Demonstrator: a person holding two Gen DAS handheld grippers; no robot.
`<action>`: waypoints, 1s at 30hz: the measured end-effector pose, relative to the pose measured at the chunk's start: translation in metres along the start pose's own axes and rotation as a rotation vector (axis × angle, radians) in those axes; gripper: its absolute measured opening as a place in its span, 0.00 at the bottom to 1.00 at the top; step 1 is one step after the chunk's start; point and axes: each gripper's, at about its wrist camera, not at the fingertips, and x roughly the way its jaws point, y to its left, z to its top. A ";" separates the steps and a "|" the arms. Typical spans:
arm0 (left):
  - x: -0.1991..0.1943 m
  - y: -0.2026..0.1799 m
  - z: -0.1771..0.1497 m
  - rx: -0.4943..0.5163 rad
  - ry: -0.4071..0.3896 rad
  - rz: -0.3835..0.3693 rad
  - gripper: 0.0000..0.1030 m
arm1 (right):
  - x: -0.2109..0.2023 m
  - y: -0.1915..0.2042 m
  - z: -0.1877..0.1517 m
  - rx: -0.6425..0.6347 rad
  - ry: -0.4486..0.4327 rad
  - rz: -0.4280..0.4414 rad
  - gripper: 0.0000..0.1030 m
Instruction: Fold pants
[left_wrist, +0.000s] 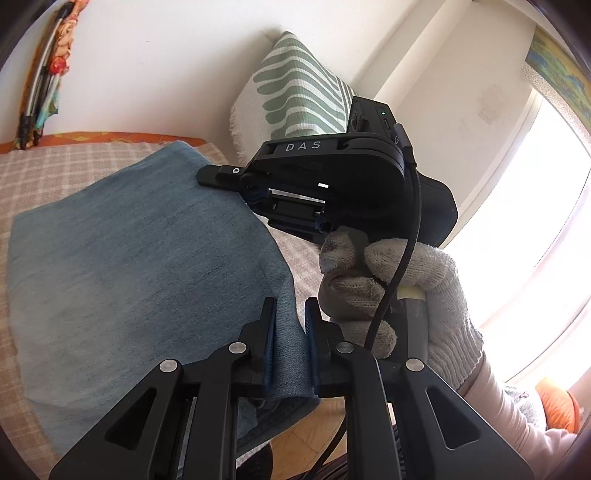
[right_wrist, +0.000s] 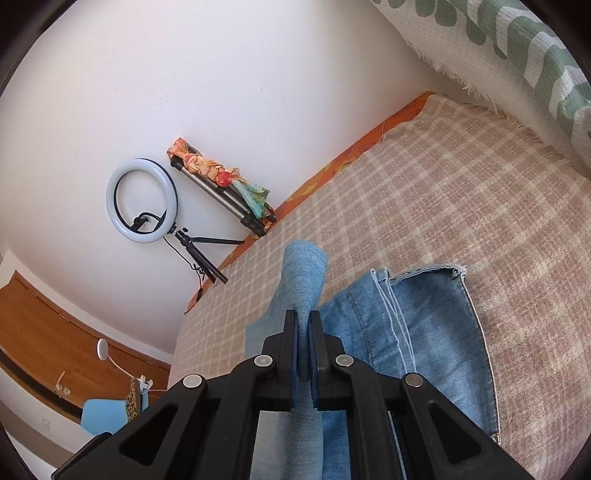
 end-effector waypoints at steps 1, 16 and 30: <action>0.006 -0.002 -0.001 0.001 0.008 -0.004 0.13 | -0.002 -0.006 0.001 0.010 -0.004 -0.005 0.03; 0.072 -0.030 -0.004 0.067 0.107 -0.049 0.03 | -0.029 -0.066 0.009 0.050 -0.021 -0.026 0.04; -0.010 0.006 -0.001 0.161 0.090 0.115 0.29 | 0.028 -0.047 0.007 -0.076 0.099 -0.138 0.42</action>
